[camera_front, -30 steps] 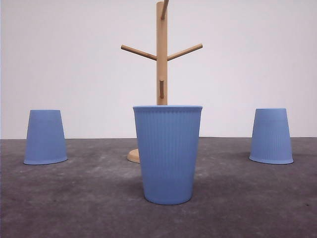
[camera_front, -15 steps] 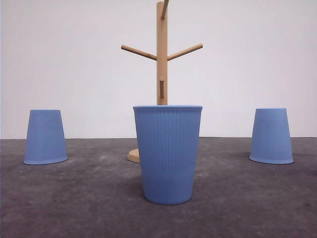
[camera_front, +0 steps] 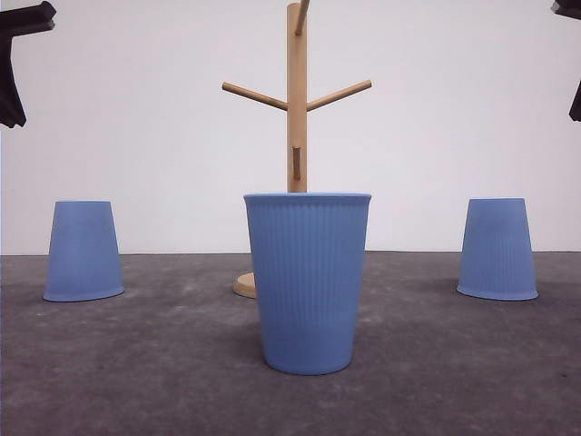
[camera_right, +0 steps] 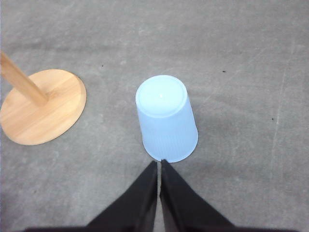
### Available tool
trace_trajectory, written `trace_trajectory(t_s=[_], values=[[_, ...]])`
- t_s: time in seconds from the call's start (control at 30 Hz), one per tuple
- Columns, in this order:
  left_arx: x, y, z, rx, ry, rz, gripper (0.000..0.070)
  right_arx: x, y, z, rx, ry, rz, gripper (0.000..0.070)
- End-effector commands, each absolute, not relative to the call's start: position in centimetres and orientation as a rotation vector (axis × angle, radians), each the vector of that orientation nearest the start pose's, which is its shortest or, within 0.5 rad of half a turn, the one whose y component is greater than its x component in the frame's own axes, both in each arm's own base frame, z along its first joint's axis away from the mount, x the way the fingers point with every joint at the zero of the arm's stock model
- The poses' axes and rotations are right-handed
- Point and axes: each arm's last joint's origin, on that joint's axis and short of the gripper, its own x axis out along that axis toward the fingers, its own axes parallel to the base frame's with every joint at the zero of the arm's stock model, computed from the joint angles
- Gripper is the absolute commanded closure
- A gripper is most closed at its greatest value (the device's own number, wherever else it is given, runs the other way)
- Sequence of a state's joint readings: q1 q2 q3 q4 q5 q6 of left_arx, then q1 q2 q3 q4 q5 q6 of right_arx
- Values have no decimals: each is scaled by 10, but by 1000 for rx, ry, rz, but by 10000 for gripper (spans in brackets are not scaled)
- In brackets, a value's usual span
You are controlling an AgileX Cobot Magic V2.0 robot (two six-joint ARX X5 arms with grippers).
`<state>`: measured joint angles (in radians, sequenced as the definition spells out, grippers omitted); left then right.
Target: Place three cups
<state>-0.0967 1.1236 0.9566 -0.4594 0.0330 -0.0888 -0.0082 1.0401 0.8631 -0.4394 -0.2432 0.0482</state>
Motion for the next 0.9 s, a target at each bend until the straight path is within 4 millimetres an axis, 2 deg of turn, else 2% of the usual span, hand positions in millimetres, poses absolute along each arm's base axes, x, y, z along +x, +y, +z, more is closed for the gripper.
trace_trajectory(t_s=[0.0,0.1,0.17,0.23,0.3,0.67,0.87], values=[[236,-25,309,-26,622,-120,675,218,5,296,108,608,222,693],[234,-25,307,-25,655,-134,601,216,5,294,95,631,226,668],[233,-25,306,-25,669,-134,436,215,6,293,91,645,248,466],[233,-25,305,-25,679,-134,243,214,6,292,91,656,273,211],[232,-25,305,-27,684,-139,162,214,7,292,95,662,283,38],[235,-26,305,-65,669,-149,160,214,7,291,96,665,283,38],[258,-28,310,-62,676,-158,142,214,7,292,109,665,305,39]])
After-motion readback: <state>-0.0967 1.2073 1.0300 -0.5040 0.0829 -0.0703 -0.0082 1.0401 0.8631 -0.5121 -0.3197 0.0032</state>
